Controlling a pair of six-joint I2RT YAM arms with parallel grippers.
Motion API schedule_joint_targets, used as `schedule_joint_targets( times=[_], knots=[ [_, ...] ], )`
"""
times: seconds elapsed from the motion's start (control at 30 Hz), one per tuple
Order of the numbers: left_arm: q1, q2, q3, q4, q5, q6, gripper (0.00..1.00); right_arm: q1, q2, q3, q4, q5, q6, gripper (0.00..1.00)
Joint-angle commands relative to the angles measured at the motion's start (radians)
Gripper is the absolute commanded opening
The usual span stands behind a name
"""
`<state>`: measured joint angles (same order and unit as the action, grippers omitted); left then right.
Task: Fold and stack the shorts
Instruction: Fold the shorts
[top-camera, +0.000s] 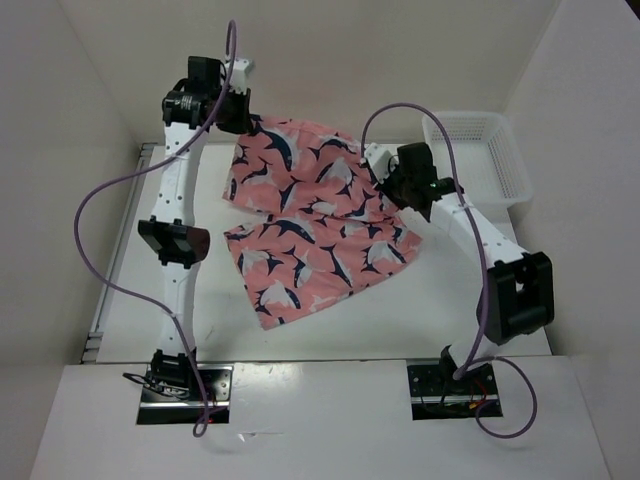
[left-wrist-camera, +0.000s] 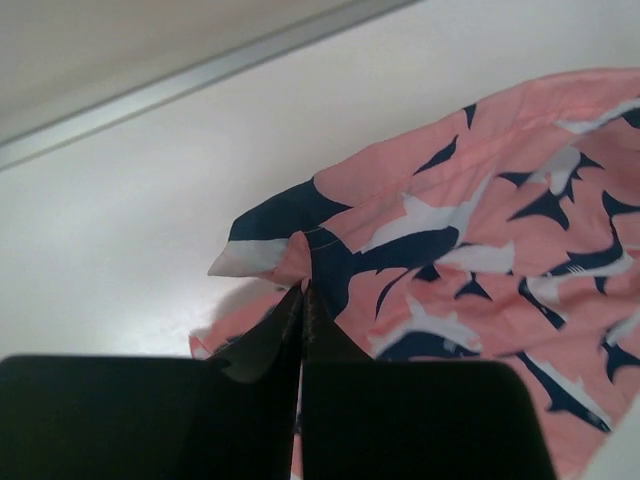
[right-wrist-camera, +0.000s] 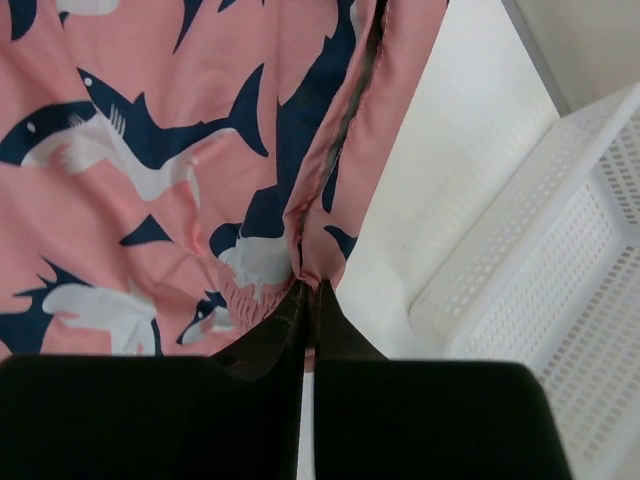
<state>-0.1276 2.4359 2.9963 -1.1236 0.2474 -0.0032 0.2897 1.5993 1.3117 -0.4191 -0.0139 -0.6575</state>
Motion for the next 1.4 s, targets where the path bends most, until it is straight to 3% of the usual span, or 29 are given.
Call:
schedule_joint_targets(
  times=[0.0, 0.03, 0.1, 0.13, 0.17, 0.2, 0.23, 0.4, 0.53, 0.73, 0.97, 1.07, 1.1, 1.17, 1.23, 1.3, 1.37],
  knots=[
    [-0.027, -0.201, -0.104, -0.053, 0.087, 0.003, 0.00, 0.000, -0.123, -0.066, 0.011, 0.038, -0.077, 0.00],
    [-0.027, -0.237, -0.173, -0.053, 0.087, 0.003, 0.00, 0.000, -0.140, -0.104, 0.002, 0.038, -0.102, 0.00],
    [-0.052, -0.409, -0.560, 0.064, 0.087, 0.003, 0.00, 0.000, -0.167, -0.138, -0.009, 0.003, -0.123, 0.00],
    [-0.070, -0.501, -0.764, 0.162, 0.049, 0.003, 0.00, 0.009, -0.180, -0.175, -0.009, 0.003, -0.143, 0.00],
    [-0.102, -0.704, -0.977, 0.277, -0.014, 0.003, 0.00, 0.025, -0.180, -0.195, -0.009, -0.007, -0.155, 0.00],
    [-0.142, -0.785, -1.316, 0.468, -0.084, 0.003, 0.00, 0.035, -0.209, -0.215, -0.009, -0.008, -0.169, 0.00],
    [-0.214, -0.834, -1.403, 0.502, -0.176, 0.003, 0.00, 0.048, -0.219, -0.248, -0.009, -0.008, -0.180, 0.00],
    [-0.228, -0.949, -1.529, 0.429, -0.152, 0.003, 0.00, 0.058, -0.298, -0.291, -0.050, 0.002, -0.202, 0.00],
    [-0.228, -1.073, -1.672, 0.381, -0.161, 0.003, 0.00, 0.069, -0.386, -0.354, -0.093, -0.009, -0.313, 0.00],
    [-0.317, -1.252, -1.928, 0.318, -0.151, 0.003, 0.00, 0.098, -0.521, -0.525, -0.199, 0.025, -0.579, 0.00],
    [-0.351, -1.291, -2.010, 0.199, -0.094, 0.003, 0.02, 0.189, -0.814, -0.683, -0.368, 0.087, -0.874, 0.00],
    [-0.372, -1.301, -2.041, 0.153, -0.067, 0.003, 0.11, 0.242, -0.961, -0.758, -0.460, 0.109, -0.938, 0.00],
    [-0.372, -1.301, -2.051, 0.134, -0.053, 0.003, 0.20, 0.243, -1.023, -0.767, -0.475, 0.100, -0.947, 0.07],
    [-0.372, -1.319, -2.051, 0.069, 0.001, 0.003, 0.53, 0.255, -1.076, -0.779, -0.501, 0.085, -0.984, 0.38],
    [-0.372, -1.333, -2.038, 0.033, 0.010, 0.003, 0.65, 0.255, -1.139, -0.779, -0.501, 0.062, -0.995, 0.55],
    [-0.372, -1.350, -2.015, -0.022, 0.010, 0.003, 0.75, 0.255, -1.189, -0.754, -0.510, 0.031, -0.995, 0.60],
    [-0.372, -1.385, -2.015, -0.007, -0.049, 0.003, 0.77, 0.255, -1.225, -0.705, -0.495, -0.010, -1.004, 0.64]
  ],
)
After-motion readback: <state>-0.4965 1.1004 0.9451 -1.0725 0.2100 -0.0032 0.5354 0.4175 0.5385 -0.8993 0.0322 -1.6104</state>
